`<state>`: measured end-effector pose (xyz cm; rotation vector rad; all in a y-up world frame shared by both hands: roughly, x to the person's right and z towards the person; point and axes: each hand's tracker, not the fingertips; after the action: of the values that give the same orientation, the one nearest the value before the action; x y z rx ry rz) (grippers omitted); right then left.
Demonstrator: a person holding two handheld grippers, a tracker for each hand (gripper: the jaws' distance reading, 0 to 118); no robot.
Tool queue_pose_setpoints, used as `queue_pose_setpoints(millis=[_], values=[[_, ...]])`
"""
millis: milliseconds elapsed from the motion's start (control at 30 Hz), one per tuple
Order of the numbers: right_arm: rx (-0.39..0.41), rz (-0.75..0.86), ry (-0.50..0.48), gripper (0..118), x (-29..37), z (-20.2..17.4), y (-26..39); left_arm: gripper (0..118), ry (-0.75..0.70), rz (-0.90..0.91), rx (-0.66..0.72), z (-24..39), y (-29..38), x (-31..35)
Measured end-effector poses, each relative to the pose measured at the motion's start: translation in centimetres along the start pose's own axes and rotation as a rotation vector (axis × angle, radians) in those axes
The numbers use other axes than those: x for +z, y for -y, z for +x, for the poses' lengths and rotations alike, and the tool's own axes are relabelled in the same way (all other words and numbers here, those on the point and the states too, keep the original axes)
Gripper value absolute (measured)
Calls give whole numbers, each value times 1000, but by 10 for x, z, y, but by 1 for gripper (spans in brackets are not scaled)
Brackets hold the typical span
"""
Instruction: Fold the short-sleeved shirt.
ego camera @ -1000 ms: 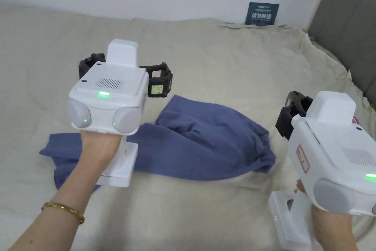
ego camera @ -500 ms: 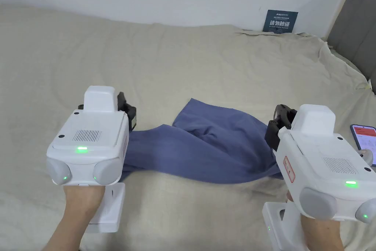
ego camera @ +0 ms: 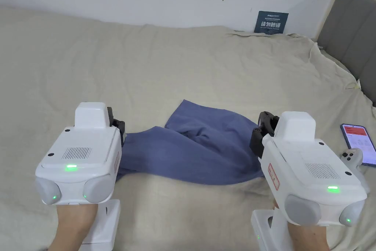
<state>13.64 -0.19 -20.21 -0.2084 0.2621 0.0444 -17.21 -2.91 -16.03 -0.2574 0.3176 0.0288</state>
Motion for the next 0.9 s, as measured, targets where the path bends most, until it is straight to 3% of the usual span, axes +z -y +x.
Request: queue_pose_setpoints(millis=[300,433,500,533,567,633,800,900], values=[[36,-98,-31,1,-36,-1,-19,0,0,-1,22,-6,0,-4],[-1,-202,-68,5,-73,8,-31,0,-6,1,15,-6,-2,-9],[-24,-249,-77,15,-96,14,-38,0,-8,0,17,-5,-4,-11],[-24,-271,-84,27,-107,16,-41,0,-10,0,15,-5,-5,-12],[-18,-295,-91,48,-117,15,-44,0,-11,0,13,-5,-5,-14],[11,-361,-101,67,-142,14,-50,0,-13,1,16,-6,-6,-18],[70,-554,-103,79,-215,10,-59,0,-22,-7,34,-9,-9,-30],[67,-676,-92,83,-265,10,-52,0,-20,-17,36,-11,-11,-38]])
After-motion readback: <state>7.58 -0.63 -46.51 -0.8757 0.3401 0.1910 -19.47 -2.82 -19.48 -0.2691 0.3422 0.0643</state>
